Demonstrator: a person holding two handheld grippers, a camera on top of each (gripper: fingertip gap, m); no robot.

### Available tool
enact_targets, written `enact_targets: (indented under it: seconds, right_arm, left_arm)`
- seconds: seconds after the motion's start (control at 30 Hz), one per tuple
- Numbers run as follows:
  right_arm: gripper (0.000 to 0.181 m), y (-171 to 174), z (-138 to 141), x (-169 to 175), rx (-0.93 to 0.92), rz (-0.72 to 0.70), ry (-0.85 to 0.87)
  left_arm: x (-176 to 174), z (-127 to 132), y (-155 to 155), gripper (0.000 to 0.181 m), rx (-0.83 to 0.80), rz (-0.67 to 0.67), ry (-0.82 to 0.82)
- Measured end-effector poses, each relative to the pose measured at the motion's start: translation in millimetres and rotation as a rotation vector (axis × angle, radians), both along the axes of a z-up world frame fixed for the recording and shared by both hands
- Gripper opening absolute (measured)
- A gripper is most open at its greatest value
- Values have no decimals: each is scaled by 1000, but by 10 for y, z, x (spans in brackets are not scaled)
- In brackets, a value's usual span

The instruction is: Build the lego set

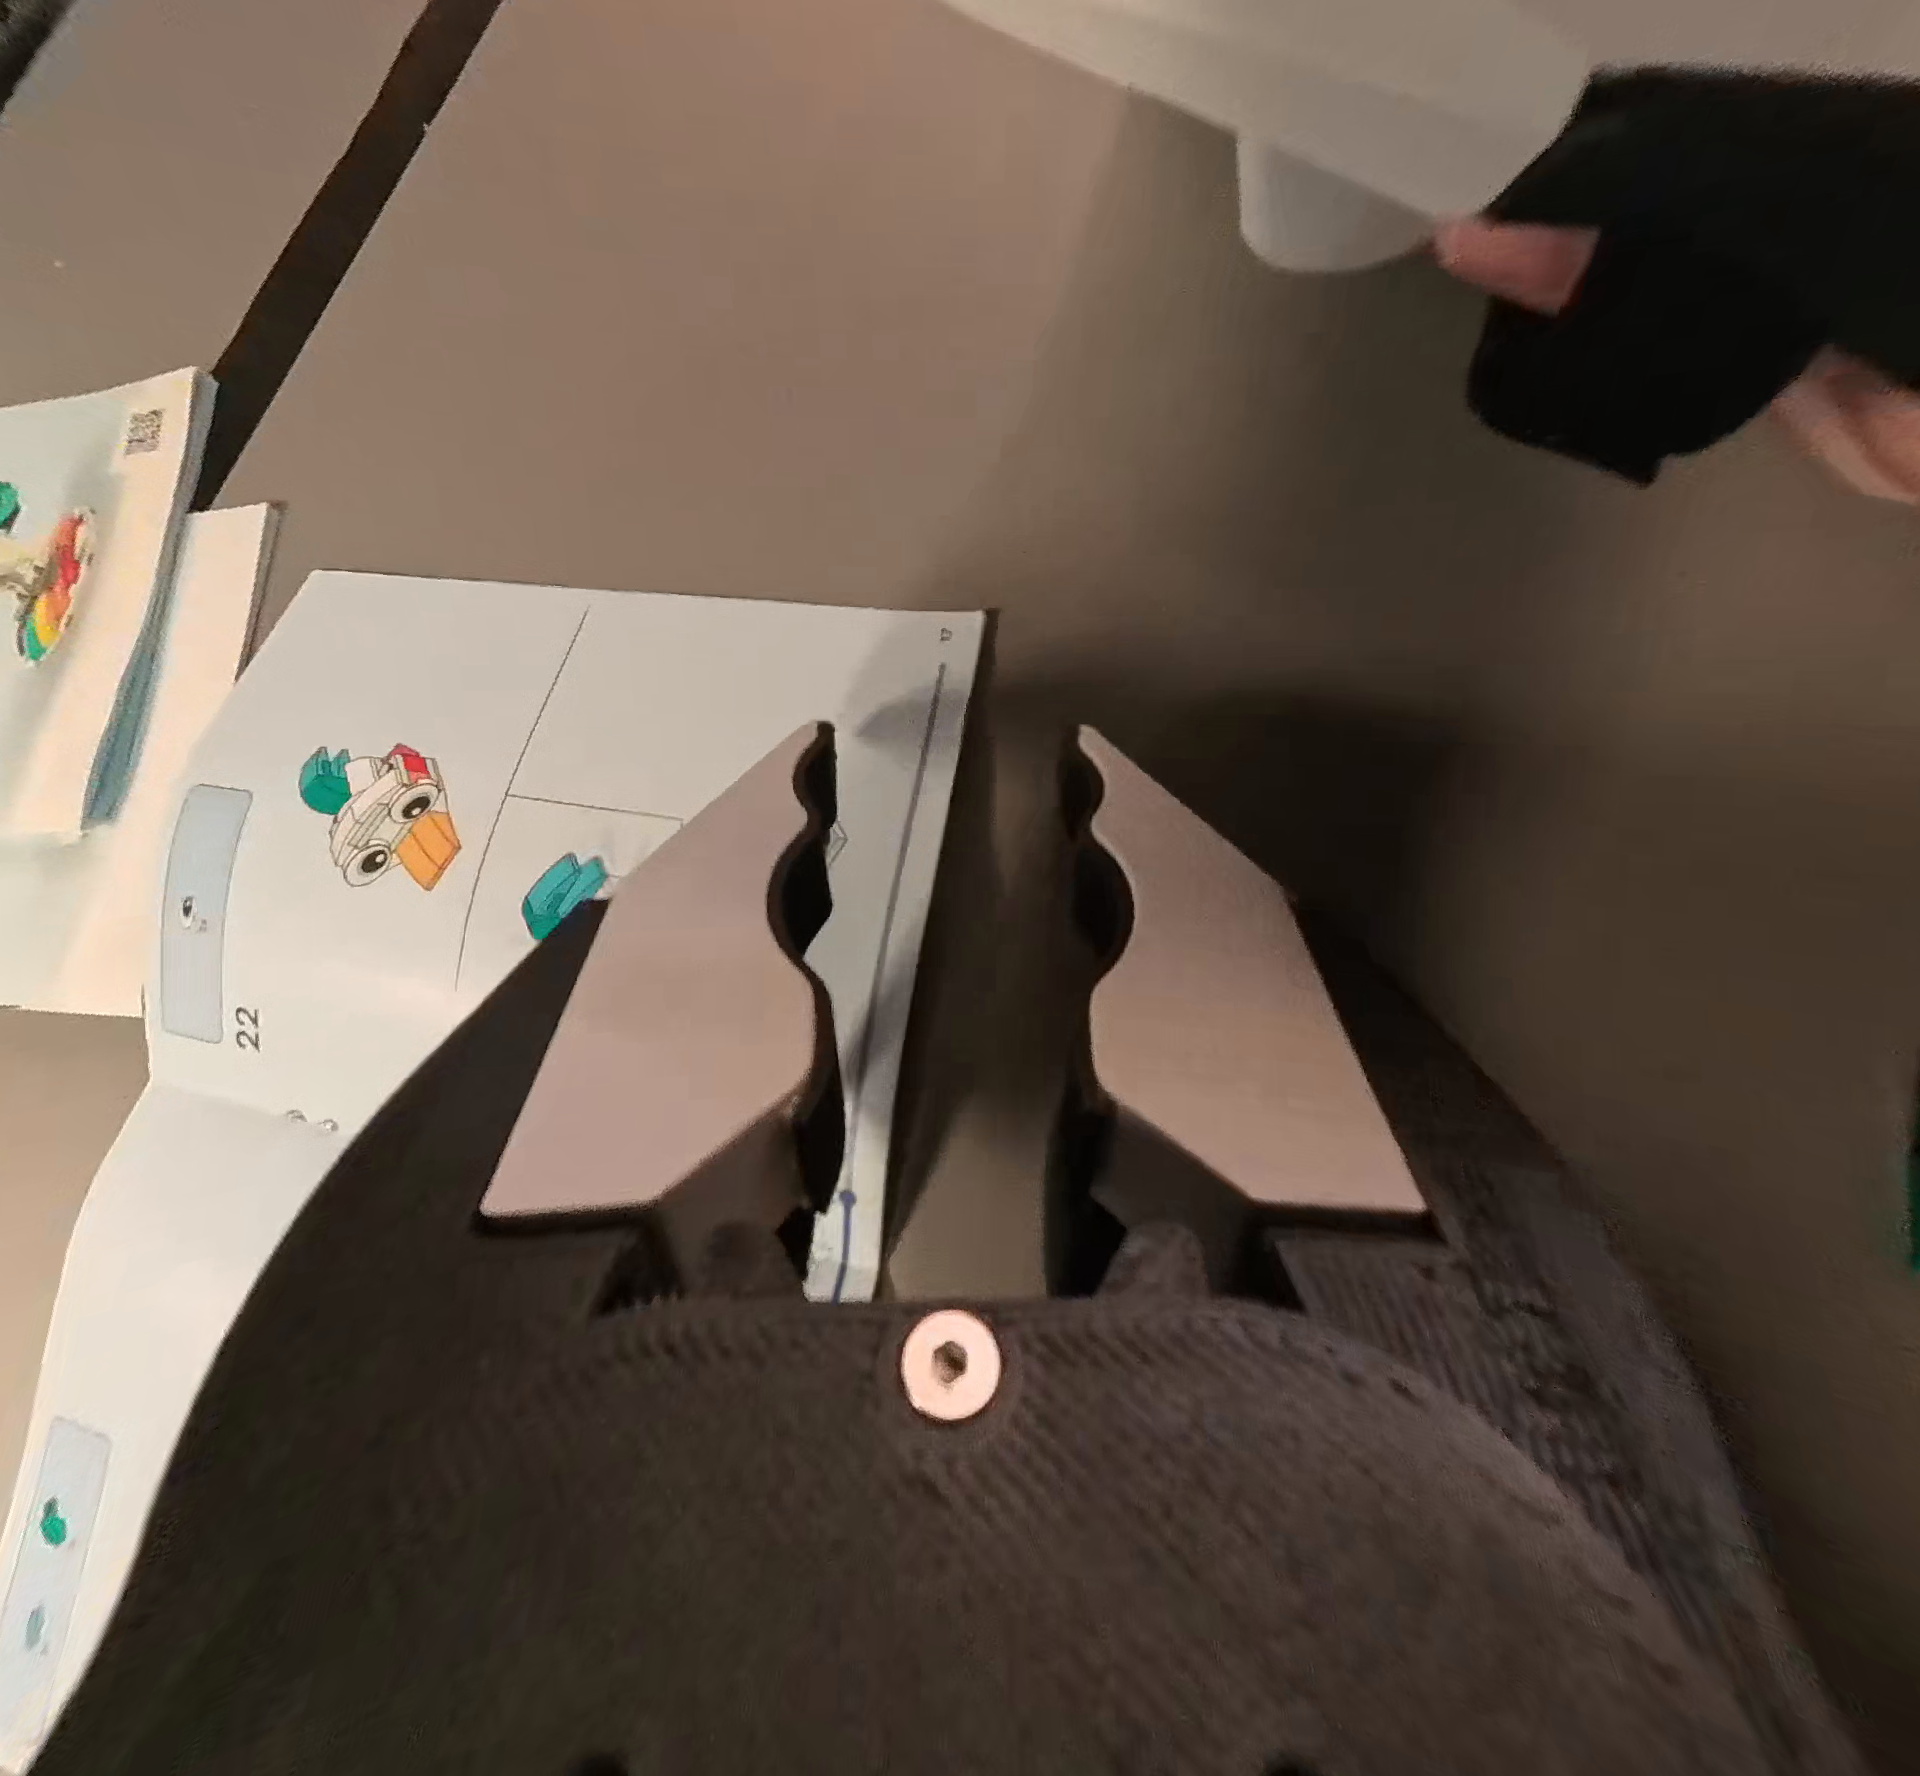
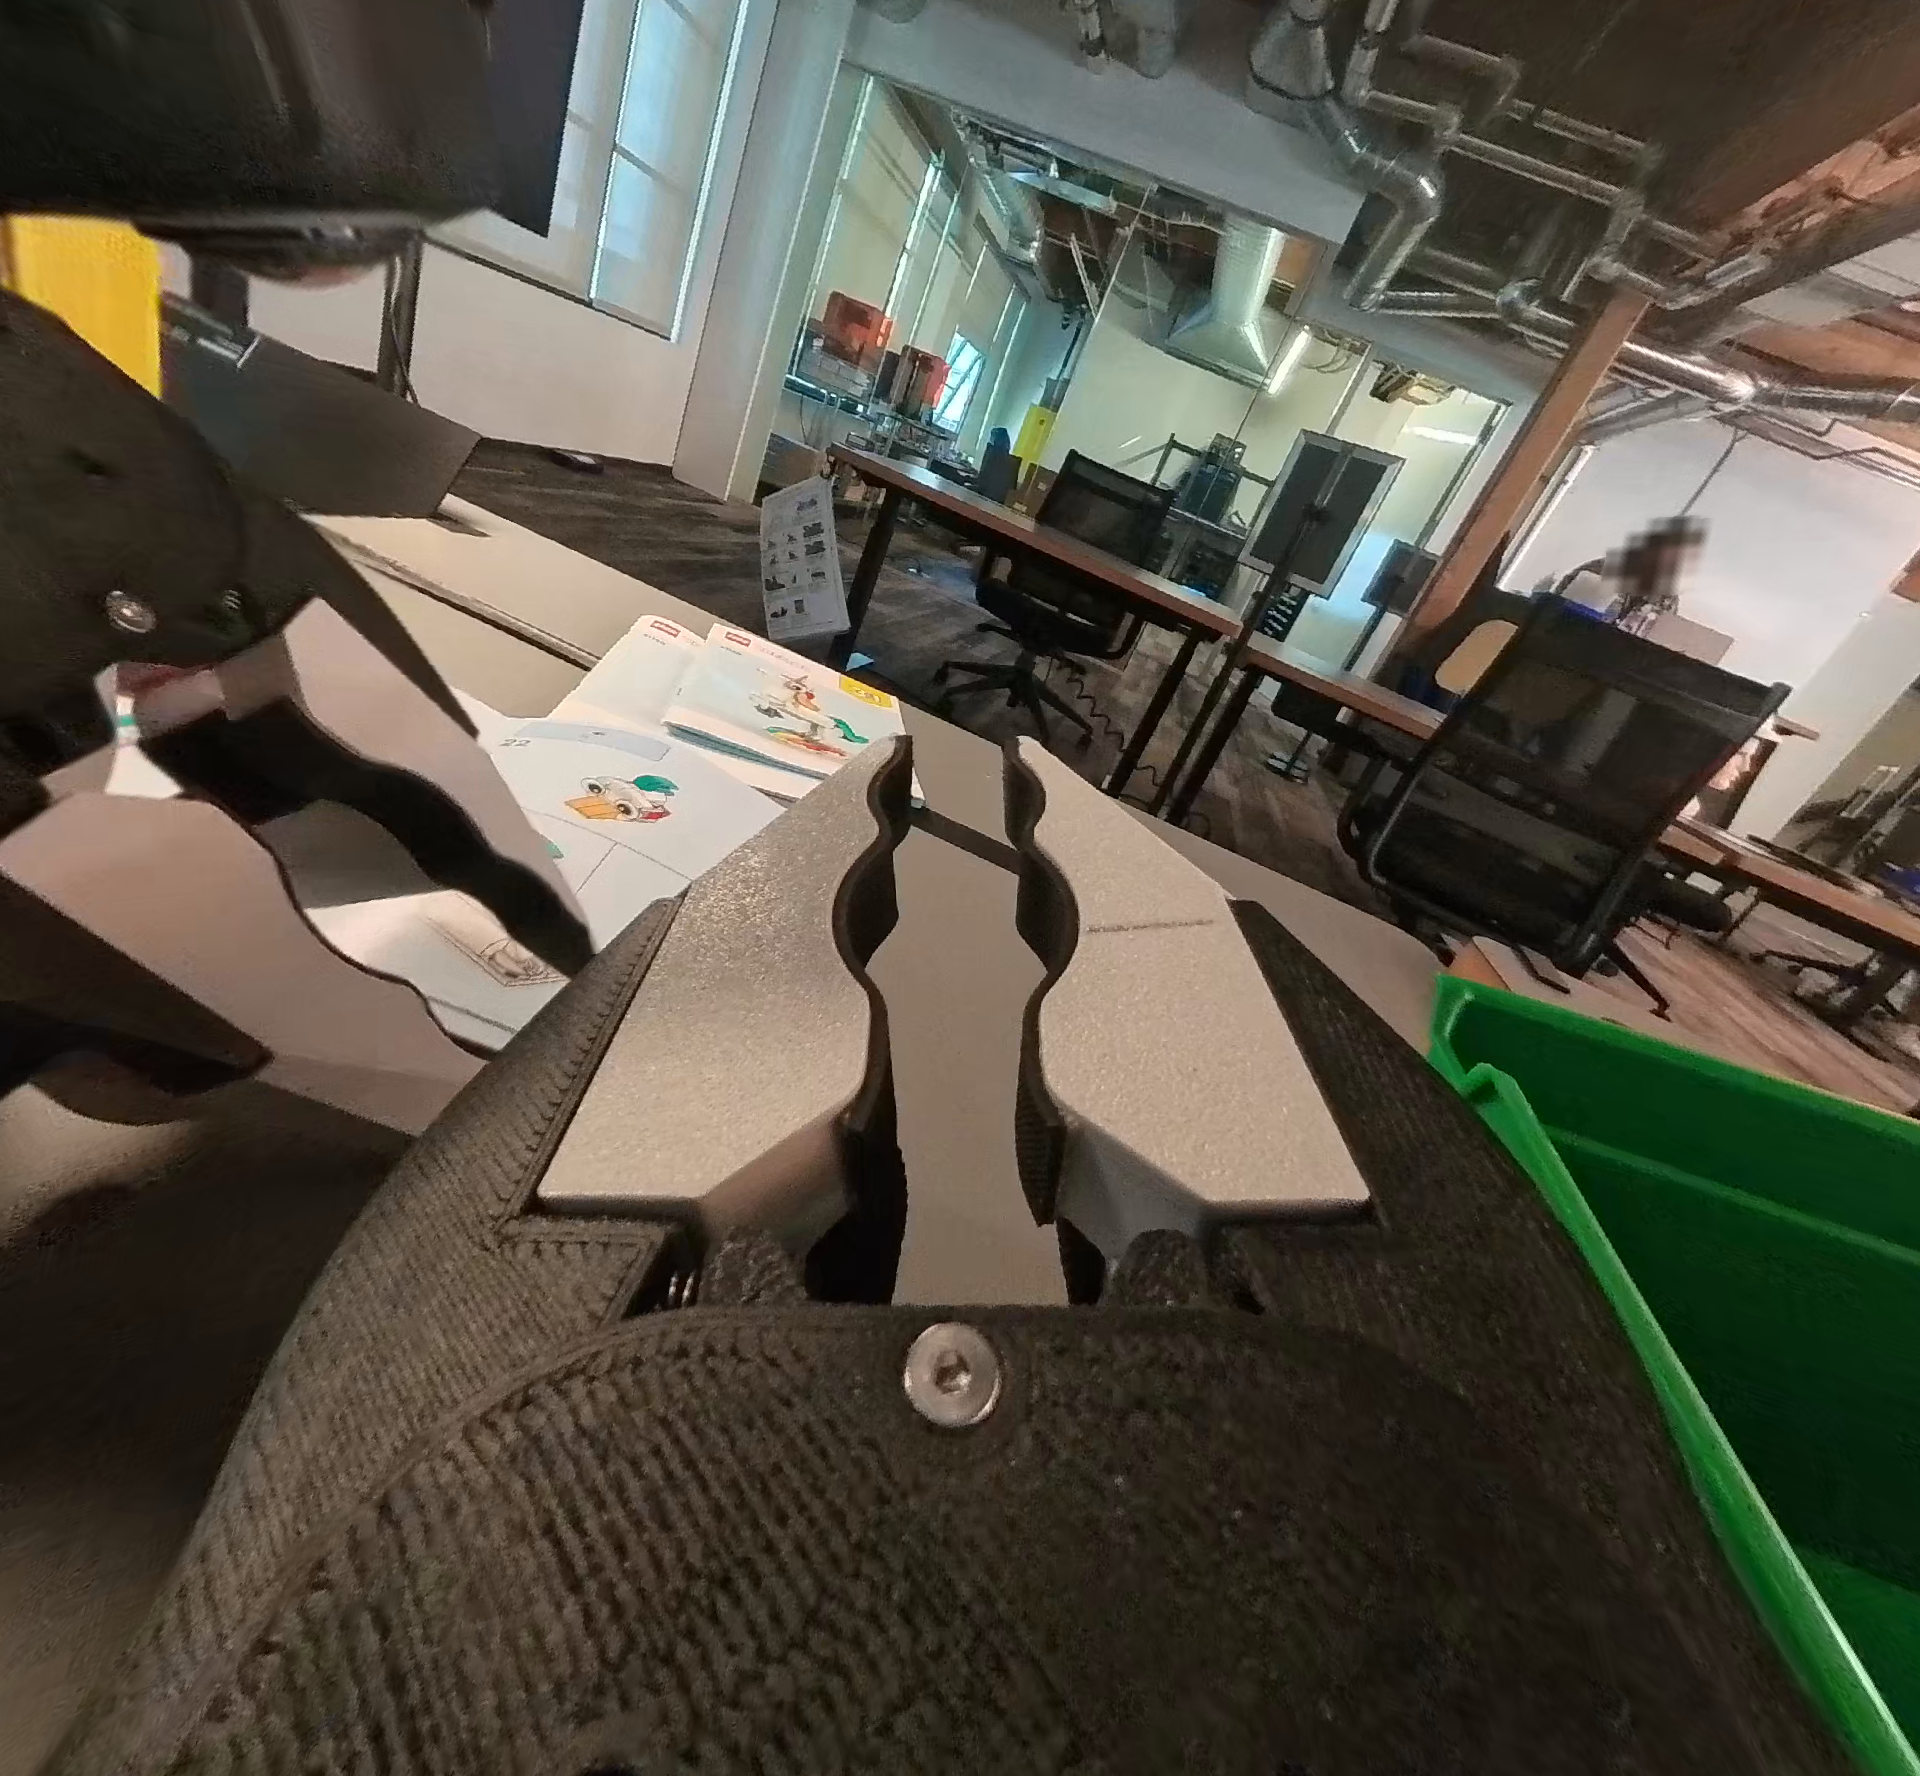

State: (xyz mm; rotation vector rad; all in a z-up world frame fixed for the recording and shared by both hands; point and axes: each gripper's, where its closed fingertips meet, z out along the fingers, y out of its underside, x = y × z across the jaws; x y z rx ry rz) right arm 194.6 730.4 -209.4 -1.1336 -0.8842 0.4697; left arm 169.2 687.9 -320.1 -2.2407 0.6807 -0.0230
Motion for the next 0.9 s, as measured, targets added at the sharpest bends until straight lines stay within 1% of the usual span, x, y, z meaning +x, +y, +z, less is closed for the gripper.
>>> enact_targets:
  seconds: [0.03,0.1,0.17,0.27,0.43,0.53,0.63,0.77,0.9]
  right_arm:
    - [15,0,-1,-1,0,1,0]
    - [15,0,-3,-1,-2,2,-1]
    - [15,-2,-6,-6,-2,3,-3]
    - [15,-8,-12,-13,0,6,-9]
    - [15,-24,-31,-35,3,15,-25]
    - [15,-22,-75,-56,4,7,-66]
    - [15,13,-134,-55,8,-32,-120]
    - [15,31,-168,-47,22,-59,-153]
    - [15,5,-239,-92,50,-47,-219]
  left_arm:
    - [2,2,5,41,4,2,-13]
    - [-12,-16,-5,36,-23,18,-52]
    - [-65,-29,-5,36,-56,58,-107]
    - [-158,-35,-3,33,-59,95,-144]
    - [-177,-35,-2,30,-72,136,-245]
    - [-182,-29,2,29,-63,141,-279]
    - [-185,-17,8,26,-46,158,-335]
    - [-180,-19,6,18,-45,163,-336]
    - [-159,-24,0,14,-44,154,-325]
